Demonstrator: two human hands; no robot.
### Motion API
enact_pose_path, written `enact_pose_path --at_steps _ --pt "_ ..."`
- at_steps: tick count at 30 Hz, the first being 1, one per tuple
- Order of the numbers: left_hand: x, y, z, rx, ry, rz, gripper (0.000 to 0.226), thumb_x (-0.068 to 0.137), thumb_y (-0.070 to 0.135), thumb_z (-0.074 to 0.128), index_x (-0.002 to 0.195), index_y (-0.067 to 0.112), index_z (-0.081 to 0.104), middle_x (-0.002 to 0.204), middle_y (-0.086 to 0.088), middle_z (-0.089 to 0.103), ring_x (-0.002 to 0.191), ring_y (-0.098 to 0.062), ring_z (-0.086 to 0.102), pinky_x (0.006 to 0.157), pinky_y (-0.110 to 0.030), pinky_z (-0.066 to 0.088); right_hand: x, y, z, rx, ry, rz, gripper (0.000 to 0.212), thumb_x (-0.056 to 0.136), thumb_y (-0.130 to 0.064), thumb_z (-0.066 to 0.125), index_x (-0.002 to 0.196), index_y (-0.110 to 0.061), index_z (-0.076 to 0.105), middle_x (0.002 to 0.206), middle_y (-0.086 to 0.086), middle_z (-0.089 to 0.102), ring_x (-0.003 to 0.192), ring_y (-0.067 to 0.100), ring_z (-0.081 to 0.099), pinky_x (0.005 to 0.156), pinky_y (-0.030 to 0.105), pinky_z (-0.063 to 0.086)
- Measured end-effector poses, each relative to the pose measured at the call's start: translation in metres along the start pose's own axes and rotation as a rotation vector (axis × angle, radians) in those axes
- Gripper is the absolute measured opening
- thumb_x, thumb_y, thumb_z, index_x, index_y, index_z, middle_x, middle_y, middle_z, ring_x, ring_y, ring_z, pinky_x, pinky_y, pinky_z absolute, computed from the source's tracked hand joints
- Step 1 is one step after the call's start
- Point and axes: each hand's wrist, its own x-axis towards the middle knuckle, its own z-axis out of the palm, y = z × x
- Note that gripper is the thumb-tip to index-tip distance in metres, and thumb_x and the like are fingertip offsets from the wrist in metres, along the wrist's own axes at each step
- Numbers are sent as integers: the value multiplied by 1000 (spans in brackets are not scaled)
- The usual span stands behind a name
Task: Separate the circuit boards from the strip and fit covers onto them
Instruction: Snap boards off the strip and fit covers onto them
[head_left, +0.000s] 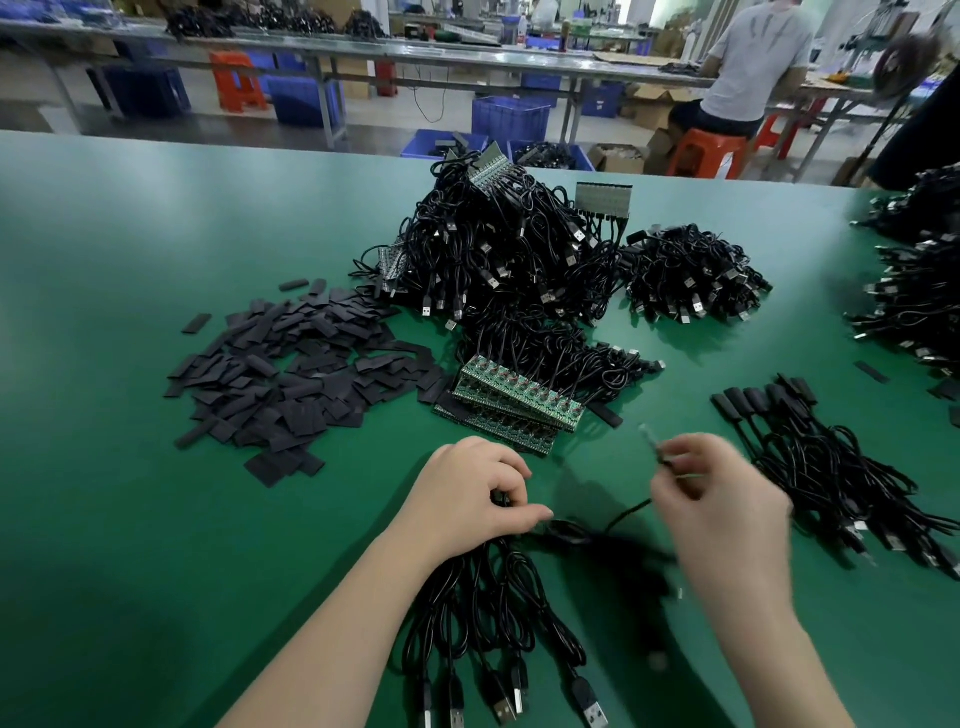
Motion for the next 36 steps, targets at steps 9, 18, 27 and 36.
enact_pose_path --at_steps 9,18,27,36 --pt "2 5 -2 251 -19 15 34 87 60 55 74 31 65 99 19 65 98 -5 54 84 -28 36 6 1 -63 511 410 39 34 99 -12 57 119 -40 57 120 16 65 85 11 65 82 33 54" --pt "22 44 17 504 -381 83 59 102 52 21 152 22 30 160 -3 25 141 -26 27 112 -43 30 -2 -10 -43 451 264 -93 31 93 -14 66 110 -40 65 100 1 71 84 10 69 73 18 56" --pt "15 55 -4 435 -478 110 50 103 51 27 140 27 51 150 4 44 139 -15 38 109 -36 37 11 -66 -17 840 6 -129 26 97 -7 60 103 -31 69 88 -10 71 83 12 72 71 22 58" --pt "-8 -16 -89 471 -82 -555 15 93 38 59 99 35 72 101 16 70 86 -9 65 76 -32 58 35 -46 34 877 -400 450 15 91 -3 65 100 -14 64 99 8 70 81 17 73 80 32 58"
